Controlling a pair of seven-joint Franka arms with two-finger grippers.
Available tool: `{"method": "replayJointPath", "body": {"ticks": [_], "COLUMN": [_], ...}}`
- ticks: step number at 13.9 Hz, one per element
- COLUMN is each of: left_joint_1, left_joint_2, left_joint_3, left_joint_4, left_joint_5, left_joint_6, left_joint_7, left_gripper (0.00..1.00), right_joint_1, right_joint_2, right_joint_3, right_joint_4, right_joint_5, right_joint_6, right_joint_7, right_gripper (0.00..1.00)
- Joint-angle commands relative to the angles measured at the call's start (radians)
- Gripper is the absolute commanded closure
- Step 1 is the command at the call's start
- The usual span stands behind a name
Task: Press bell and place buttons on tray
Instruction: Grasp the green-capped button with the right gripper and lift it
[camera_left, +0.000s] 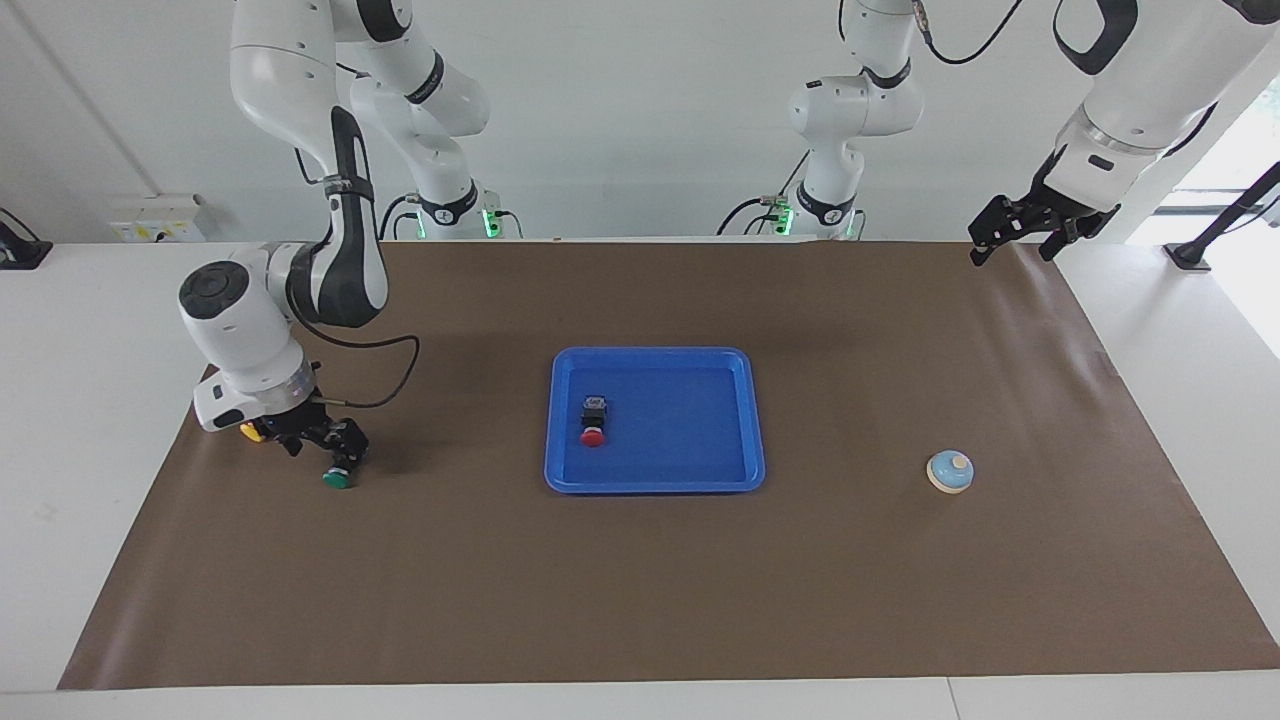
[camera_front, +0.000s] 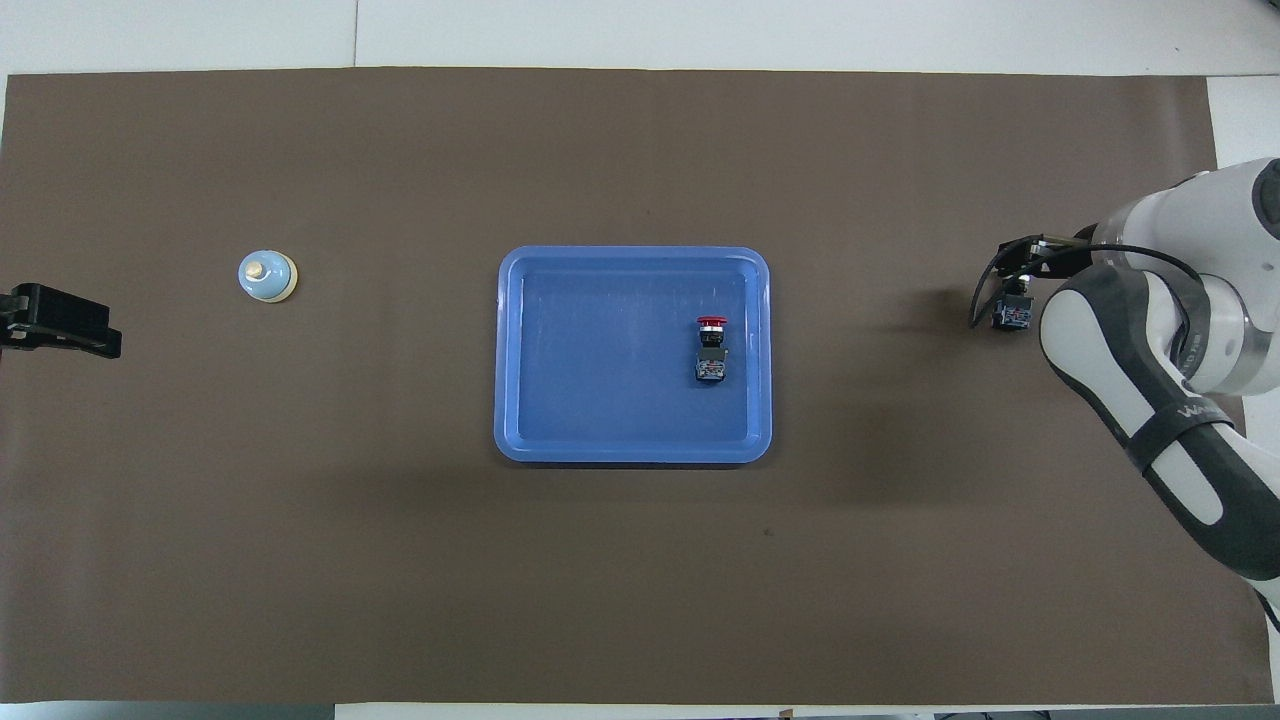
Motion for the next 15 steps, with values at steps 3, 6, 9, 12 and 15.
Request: {"method": "replayJointPath", "body": {"ticks": [3, 6, 9, 12, 15], "left_joint_1": [-0.003, -0.003, -0.003, -0.003, -0.003], "left_joint_2": [-0.015, -0.015, -0.015, -0.015, -0.015], "left_joint_3": [0.005, 0.005, 0.005, 0.005, 0.005], "left_joint_4": [-0.012, -0.012, -0.012, -0.012, -0.01], "left_joint_5": [0.004, 0.004, 0.004, 0.004, 0.004], "left_joint_6": [-0.009, -0.009, -0.009, -0.009, -0.009], "left_joint_7": [0.004, 0.004, 0.004, 0.004, 0.004], "left_gripper": [0.0, 0.0, 0.0, 0.0, 0.0], "right_joint_1": [0.001, 0.001, 0.002, 0.001, 0.004], "right_joint_2": [0.016, 0.013, 0.008, 0.005, -0.004], "right_joint_3": [0.012, 0.012, 0.012, 0.014, 0.02], "right_joint_4": [-0.08, -0.082, -0.081, -0.072, -0.049], "right_joint_5": [-0.013, -0.013, -0.013, -0.013, -0.013], "right_joint_6": [0.129, 0.113, 0.088, 0.06, 0.018], "right_joint_7": [-0.016, -0.019, -0.021, -0.035, -0.035], "right_gripper": [0.05, 0.29, 0.57, 1.0, 1.0]}}
